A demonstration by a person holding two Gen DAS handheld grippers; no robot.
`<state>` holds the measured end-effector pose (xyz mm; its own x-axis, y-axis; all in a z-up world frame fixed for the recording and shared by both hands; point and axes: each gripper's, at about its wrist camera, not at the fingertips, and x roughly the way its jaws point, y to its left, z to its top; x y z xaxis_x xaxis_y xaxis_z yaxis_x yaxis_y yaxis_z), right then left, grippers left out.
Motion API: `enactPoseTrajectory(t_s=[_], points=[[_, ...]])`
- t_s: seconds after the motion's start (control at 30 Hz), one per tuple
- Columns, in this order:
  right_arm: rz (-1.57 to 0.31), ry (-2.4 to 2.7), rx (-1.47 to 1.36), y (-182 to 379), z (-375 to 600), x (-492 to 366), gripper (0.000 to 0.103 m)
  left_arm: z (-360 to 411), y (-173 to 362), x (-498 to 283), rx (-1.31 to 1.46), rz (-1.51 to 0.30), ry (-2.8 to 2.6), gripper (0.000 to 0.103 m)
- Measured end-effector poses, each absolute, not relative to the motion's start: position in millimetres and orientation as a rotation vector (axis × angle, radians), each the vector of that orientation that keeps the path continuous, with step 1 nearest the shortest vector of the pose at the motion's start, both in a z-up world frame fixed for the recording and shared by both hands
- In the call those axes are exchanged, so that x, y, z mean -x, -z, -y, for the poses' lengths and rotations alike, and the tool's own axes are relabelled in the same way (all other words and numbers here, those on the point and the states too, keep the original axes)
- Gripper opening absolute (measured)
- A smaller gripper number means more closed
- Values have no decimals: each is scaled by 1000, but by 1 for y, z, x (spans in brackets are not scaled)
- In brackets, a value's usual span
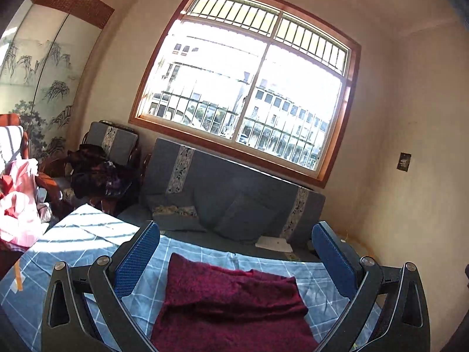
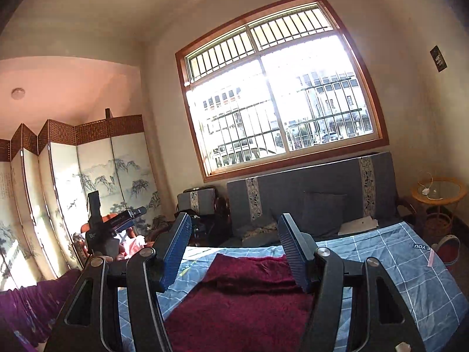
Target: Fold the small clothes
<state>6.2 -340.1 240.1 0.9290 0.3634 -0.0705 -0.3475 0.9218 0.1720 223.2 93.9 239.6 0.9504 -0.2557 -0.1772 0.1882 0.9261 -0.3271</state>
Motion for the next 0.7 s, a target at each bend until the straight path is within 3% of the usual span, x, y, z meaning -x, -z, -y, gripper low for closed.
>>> enactPoseTrajectory(t_s=[0.2,0.33,0.5,0.7], points=[[-39,-384,-255,-300,351,20,72,-68,-312,-201,214,-189,294,103],[-182,-504,-297,-301,342,19,82,-58,-318,-179,219,-240,300,103],[-422,-549,-267,-239,321,17,84,-42,-244,-161,245,-532,337,103],[-694,-440,-195,-112,319,-9,88,-42,-83,-172,299,-830,246,103]])
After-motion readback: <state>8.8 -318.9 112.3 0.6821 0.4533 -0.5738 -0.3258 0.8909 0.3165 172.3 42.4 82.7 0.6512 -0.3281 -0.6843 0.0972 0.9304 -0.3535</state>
